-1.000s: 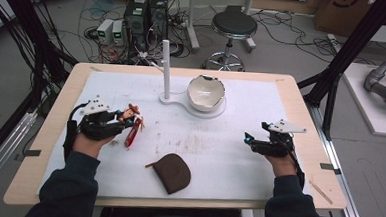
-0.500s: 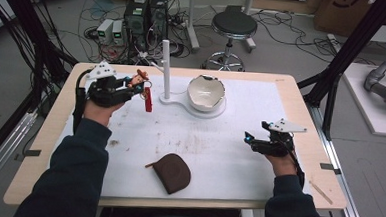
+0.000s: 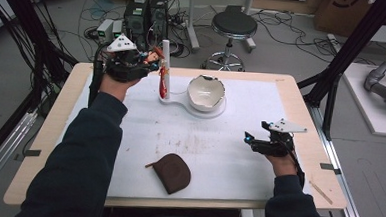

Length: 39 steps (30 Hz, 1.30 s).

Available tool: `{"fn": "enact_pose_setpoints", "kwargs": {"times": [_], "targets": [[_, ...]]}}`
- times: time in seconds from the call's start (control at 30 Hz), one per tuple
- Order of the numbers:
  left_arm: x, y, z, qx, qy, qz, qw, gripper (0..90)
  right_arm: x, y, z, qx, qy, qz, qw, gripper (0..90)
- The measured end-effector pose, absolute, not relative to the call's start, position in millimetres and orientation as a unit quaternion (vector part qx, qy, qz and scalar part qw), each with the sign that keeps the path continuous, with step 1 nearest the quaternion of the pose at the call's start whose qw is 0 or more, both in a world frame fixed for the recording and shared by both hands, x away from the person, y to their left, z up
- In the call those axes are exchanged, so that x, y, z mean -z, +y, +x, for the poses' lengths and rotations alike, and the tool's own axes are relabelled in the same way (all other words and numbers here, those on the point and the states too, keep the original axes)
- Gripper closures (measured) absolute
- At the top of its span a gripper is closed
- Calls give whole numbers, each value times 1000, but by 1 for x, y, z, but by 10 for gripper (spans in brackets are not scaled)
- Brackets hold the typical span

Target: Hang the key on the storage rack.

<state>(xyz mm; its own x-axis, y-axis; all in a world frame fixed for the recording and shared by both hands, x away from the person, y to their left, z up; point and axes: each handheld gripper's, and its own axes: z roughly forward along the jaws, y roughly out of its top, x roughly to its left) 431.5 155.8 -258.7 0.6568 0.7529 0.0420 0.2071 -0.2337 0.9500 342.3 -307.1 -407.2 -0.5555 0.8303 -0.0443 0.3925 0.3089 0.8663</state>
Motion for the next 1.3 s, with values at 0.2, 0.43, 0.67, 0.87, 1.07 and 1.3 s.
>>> {"fn": "enact_pose_setpoints", "kwargs": {"times": [0.2,0.43,0.67,0.87,1.07,1.3], "targets": [[262,155,443,-259,336,742,519,670,407,-307,342,-433,769,398,250,217],[267,161,449,-262,352,734,518,671,407,-307,342,-434,768,398,252,218],[277,165,454,-259,370,734,507,670,407,-306,342,-432,771,397,249,218],[294,169,458,-255,391,733,495,669,407,-306,342,-433,769,397,250,218],[319,179,454,-241,412,731,488,666,408,-306,342,-432,771,397,249,218],[343,184,440,-228,413,732,491,546,408,-305,342,-431,771,396,251,218]]}}
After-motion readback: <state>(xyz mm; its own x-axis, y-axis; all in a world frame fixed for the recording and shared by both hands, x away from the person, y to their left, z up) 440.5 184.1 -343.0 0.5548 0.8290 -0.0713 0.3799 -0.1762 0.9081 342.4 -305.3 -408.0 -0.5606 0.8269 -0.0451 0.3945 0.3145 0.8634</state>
